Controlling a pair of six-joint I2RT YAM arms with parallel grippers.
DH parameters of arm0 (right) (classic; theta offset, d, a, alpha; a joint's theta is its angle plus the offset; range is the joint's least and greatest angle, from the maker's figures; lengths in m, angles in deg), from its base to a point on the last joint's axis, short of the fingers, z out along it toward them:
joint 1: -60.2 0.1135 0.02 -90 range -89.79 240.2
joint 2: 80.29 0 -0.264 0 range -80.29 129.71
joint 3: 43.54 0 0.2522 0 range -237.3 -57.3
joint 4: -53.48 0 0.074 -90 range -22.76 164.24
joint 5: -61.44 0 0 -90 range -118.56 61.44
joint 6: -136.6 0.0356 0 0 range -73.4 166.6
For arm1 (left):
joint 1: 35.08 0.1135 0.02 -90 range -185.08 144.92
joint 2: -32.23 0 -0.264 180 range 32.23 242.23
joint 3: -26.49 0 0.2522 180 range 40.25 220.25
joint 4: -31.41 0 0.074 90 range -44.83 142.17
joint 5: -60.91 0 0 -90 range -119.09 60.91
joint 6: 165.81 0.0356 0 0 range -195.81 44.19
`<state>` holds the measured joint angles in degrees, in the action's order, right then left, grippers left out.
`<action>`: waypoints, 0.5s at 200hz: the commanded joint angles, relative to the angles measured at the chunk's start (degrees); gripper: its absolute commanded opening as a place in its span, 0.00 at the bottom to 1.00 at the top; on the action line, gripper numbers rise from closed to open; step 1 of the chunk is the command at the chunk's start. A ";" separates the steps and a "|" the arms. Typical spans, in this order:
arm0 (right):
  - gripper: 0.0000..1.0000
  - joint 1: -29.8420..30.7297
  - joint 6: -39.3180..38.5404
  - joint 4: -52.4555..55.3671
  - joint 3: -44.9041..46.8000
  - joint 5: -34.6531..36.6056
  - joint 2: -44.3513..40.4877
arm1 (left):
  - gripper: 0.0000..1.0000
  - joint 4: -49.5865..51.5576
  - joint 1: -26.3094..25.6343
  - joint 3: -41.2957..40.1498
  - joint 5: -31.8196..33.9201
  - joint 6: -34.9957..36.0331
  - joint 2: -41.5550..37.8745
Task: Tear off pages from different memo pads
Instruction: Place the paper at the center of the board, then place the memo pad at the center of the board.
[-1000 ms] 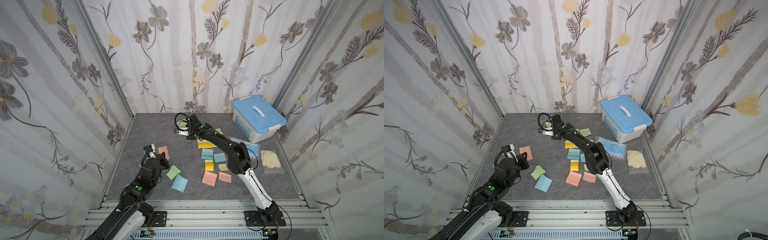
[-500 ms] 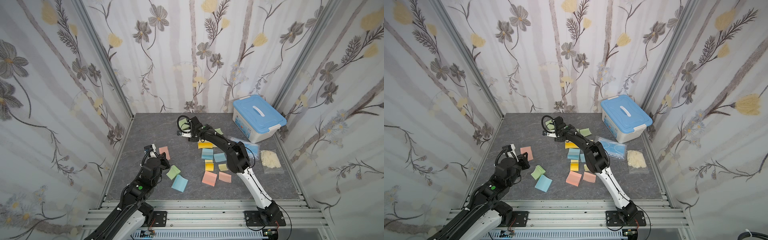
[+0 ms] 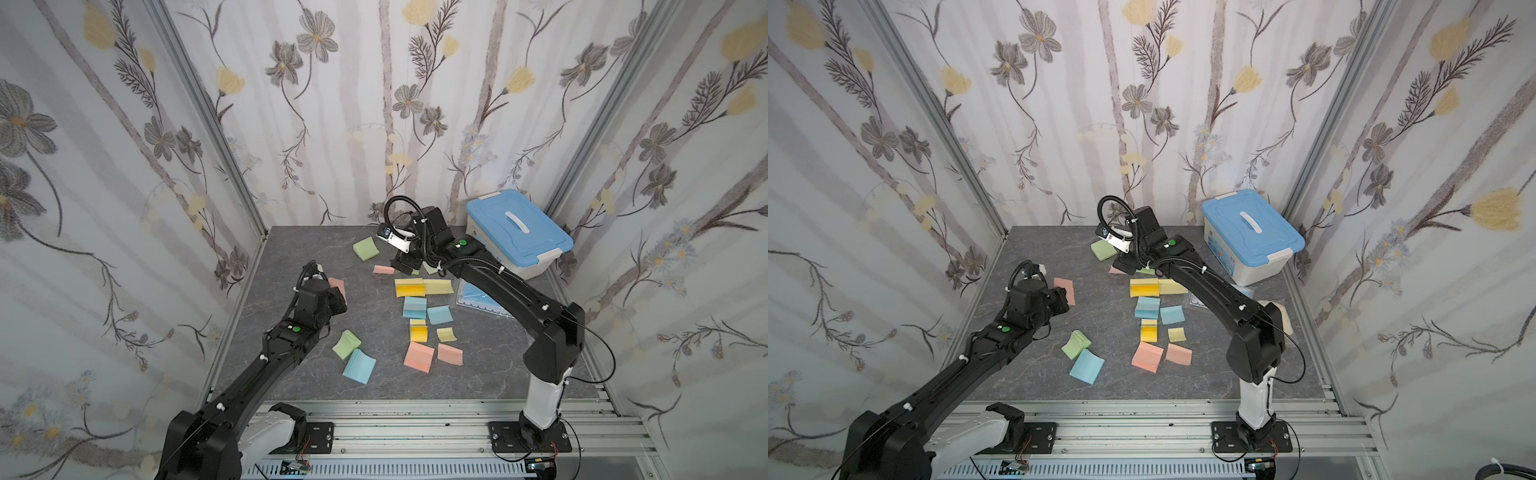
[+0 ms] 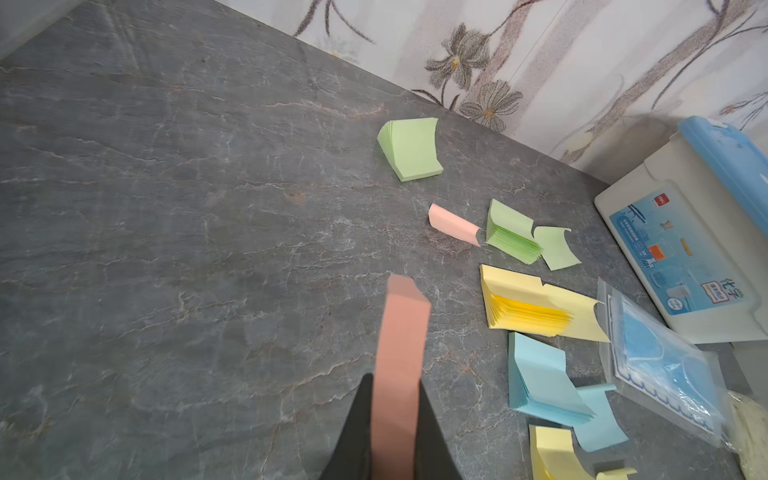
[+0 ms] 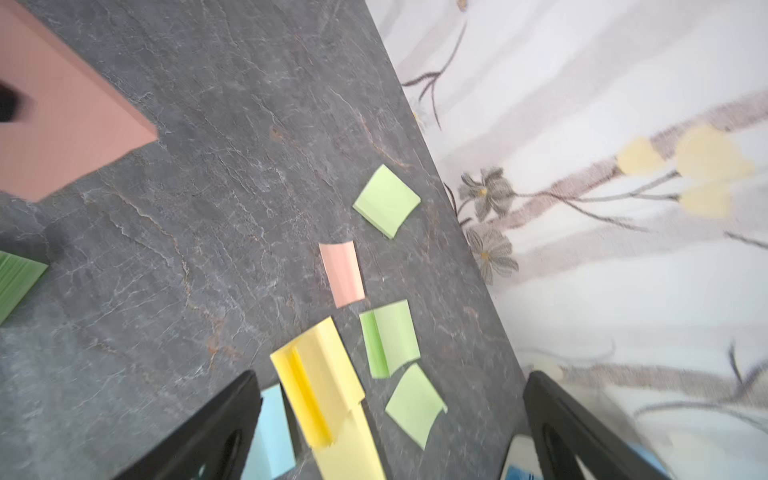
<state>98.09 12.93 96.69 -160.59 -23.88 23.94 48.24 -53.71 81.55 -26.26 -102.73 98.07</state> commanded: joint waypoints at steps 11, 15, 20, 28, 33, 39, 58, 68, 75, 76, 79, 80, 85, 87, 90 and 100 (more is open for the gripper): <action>1.00 -0.07 14.90 -4.82 16.50 7.99 -14.77 | 0.00 0.34 5.18 9.89 -16.72 3.45 13.81; 1.00 -0.08 15.61 -5.97 18.89 8.10 -17.14 | 0.00 0.70 5.63 11.37 -17.78 4.03 15.70; 1.00 -0.10 16.72 -7.46 21.97 8.08 -19.90 | 0.00 1.39 5.99 13.14 -18.96 4.79 17.77; 1.00 -0.28 18.82 -10.33 27.22 8.00 -24.62 | 0.00 2.76 6.36 16.42 -20.88 6.06 21.36; 1.00 -0.48 20.44 -12.29 30.60 7.58 -27.72 | 0.00 3.96 6.42 18.40 -21.76 6.82 23.67; 1.00 -0.76 23.19 -14.73 34.34 7.21 -31.12 | 0.00 5.61 6.50 21.25 -22.82 7.77 26.46; 1.00 -2.12 33.40 -20.56 44.85 7.57 -40.74 | 0.00 11.50 6.54 29.17 -23.68 10.16 34.94; 1.00 -2.80 36.36 -20.97 47.66 6.91 -43.74 | 0.00 12.77 6.69 31.80 -22.97 10.46 38.08; 1.00 -2.92 36.42 -20.60 49.08 5.87 -45.47 | 0.00 12.77 6.84 33.18 -22.93 10.35 39.98; 1.00 -2.91 36.36 -20.54 49.20 5.73 -45.58 | 0.00 12.71 6.89 33.34 -22.90 10.28 40.24; 1.00 -2.93 36.27 -20.49 49.31 5.14 -46.16 | 0.00 12.67 6.97 33.92 -22.85 10.12 41.05; 1.00 -2.92 36.24 -20.49 50.19 4.97 -46.32 | 0.00 12.62 6.96 34.10 -22.86 10.04 41.26; 1.00 -2.91 36.32 -20.69 51.96 4.41 -47.08 | 0.00 12.51 7.03 35.34 -22.87 9.68 42.74; 1.00 -2.91 36.31 -20.85 52.40 4.20 -47.38 | 0.00 12.51 7.10 35.89 -22.85 9.47 43.35; 1.00 -2.91 36.33 -21.15 53.20 3.79 -47.75 | 0.00 12.58 7.12 36.66 -22.92 9.24 44.32; 1.00 -2.84 36.44 -22.54 55.41 2.16 -48.77 | 0.00 13.15 7.23 39.70 -23.06 8.30 47.45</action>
<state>95.12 44.17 79.92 -109.09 -17.89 -22.40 58.86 -46.72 116.11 -47.73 -94.44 140.52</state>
